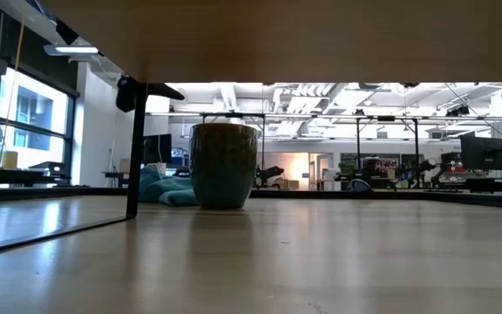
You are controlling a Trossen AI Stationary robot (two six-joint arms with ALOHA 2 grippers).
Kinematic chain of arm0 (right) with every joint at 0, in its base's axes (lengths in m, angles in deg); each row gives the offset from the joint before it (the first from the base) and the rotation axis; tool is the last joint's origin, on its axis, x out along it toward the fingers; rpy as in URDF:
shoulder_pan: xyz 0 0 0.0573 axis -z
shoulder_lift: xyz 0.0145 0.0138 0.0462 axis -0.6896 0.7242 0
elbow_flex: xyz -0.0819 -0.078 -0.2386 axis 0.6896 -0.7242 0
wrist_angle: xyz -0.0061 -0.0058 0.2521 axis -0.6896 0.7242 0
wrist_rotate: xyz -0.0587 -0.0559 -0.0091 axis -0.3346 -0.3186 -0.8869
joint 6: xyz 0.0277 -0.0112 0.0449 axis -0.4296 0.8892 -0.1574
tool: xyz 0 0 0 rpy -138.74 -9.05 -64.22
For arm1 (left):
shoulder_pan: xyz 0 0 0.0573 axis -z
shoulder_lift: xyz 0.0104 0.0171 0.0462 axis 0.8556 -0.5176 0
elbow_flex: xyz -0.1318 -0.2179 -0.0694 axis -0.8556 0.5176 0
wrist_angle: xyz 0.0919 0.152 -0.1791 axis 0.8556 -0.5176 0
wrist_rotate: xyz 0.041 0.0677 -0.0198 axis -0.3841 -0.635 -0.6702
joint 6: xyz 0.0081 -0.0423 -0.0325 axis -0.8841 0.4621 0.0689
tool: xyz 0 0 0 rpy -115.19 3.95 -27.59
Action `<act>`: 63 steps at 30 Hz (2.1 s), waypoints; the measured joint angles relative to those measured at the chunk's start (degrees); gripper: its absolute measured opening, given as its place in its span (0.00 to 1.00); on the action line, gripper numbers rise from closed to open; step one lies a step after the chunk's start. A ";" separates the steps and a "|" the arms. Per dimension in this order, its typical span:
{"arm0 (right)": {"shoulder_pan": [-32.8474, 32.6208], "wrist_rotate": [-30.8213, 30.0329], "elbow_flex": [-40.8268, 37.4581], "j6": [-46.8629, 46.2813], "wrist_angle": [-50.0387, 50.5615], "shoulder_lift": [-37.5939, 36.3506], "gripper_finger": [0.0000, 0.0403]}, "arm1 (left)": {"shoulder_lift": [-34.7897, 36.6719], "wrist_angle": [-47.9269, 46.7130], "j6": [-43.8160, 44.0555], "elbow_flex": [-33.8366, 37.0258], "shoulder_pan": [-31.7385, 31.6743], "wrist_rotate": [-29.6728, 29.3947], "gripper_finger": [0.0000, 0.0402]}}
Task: Stack small to large cups/mugs on shelf
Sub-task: Put the black mug on the shelf
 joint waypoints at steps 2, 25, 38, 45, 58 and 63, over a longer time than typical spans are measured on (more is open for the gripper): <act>0.00 0.00 0.00 0.12 0.05 0.00 0.25 | -0.02 0.00 -0.01 -0.01 0.01 -0.02 0.54; 0.00 -2.40 4.25 1.60 -2.11 0.71 0.26 | 0.00 0.02 -0.15 0.00 0.01 -0.02 0.54; 0.00 -2.38 4.21 4.52 -3.17 2.64 0.26 | 0.00 -0.04 -0.65 0.00 0.02 0.01 0.54; -0.15 -2.19 4.21 5.18 -3.60 3.13 0.26 | -0.02 -0.05 -0.96 -0.01 0.01 0.01 0.54; -0.27 -1.45 4.21 6.69 -2.07 4.46 0.23 | -0.01 -0.42 -0.98 0.00 0.00 0.09 0.54; -0.37 -1.50 4.21 7.95 -1.82 4.46 0.13 | -0.02 -0.42 -0.98 0.00 0.00 0.11 0.54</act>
